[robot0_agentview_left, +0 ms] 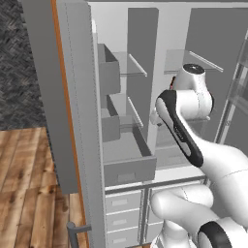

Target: Take the broccoli and mango from the fridge shelf and place them in the freezer drawer to begin freezing them.

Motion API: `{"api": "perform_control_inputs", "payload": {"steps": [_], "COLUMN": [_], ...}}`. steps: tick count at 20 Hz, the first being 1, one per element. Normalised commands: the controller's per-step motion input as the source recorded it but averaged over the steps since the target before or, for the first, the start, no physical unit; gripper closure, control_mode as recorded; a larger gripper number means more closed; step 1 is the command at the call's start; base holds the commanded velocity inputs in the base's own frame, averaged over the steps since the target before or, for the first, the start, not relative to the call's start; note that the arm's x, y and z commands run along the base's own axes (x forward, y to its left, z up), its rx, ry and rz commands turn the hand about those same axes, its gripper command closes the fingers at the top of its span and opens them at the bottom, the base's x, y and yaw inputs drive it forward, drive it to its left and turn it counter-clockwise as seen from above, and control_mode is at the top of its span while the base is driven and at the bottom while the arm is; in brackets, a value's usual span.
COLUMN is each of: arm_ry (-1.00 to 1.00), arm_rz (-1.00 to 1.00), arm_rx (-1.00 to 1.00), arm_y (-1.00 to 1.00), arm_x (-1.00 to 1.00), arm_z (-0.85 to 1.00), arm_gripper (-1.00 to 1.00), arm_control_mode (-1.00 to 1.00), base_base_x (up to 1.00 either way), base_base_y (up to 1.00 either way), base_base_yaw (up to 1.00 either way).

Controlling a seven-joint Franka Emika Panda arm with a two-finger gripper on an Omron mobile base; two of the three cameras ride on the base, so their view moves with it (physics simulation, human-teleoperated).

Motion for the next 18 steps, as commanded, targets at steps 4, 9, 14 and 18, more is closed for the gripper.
{"api": "perform_control_inputs", "payload": {"steps": [4,9,14,18], "arm_ry": [-0.04,0.00,0.00,0.00], "arm_rz": [-0.06,-0.07,-0.06,-0.04], "arm_rx": [0.00,0.00,0.00,0.00], "arm_y": [-0.92,-0.75,-0.47,-0.23], "arm_x": [0.04,0.15,0.44,0.79], "arm_z": [-0.02,-0.04,0.00,-0.07], "arm_gripper": [-1.00,-1.00,-1.00,-1.00], "arm_control_mode": [-1.00,-1.00,-1.00,-1.00], "base_base_x": [0.00,0.00,0.00,0.00], "base_base_y": [0.00,0.00,0.00,0.00], "base_base_yaw": [0.00,0.00,0.00,0.00]}}
